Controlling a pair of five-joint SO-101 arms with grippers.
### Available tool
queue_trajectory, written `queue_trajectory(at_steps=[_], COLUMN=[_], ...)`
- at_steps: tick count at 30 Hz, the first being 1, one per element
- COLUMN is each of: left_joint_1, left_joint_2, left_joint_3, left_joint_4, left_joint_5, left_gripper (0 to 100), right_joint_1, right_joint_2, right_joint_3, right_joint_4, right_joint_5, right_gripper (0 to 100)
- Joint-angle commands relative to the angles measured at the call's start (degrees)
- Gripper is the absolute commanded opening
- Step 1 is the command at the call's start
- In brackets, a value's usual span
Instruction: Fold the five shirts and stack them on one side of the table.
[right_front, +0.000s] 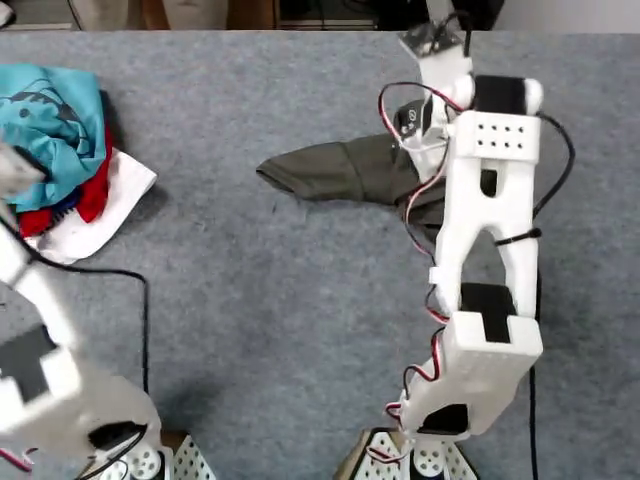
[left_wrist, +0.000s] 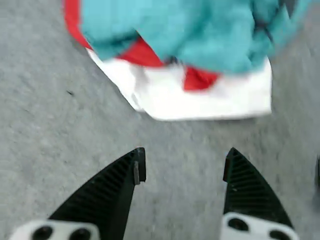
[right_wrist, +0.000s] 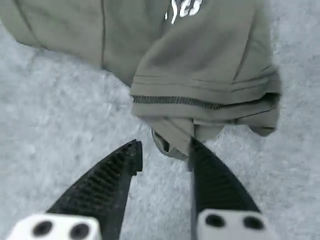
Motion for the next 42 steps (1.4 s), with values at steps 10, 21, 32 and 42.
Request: queue_trajectory(at_steps=[10, 21, 32, 42], left_joint_1=[9.8, 9.8, 10.2, 10.2], left_joint_2=[-19.7, -23.3, -22.9, -23.5], left_joint_3=[35.6, 41.2, 52.0, 68.9], left_joint_4=[-9.0, -11.8, -27.7, -42.0], left_joint_5=[-0.9, -0.9, -0.9, -0.9], left_gripper=[26, 26, 26, 18], right_joint_1=[7.3, 12.0, 14.0, 7.5], right_joint_2=[9.9, 9.8, -8.3, 3.3], right_joint_3=[8.8, 8.7, 8.3, 4.7], right_joint_4=[-16.4, -9.7, 3.9, -10.6], right_joint_5=[1.3, 1.3, 2.8, -2.5], right_gripper=[12.9, 3.3, 3.4, 30.4])
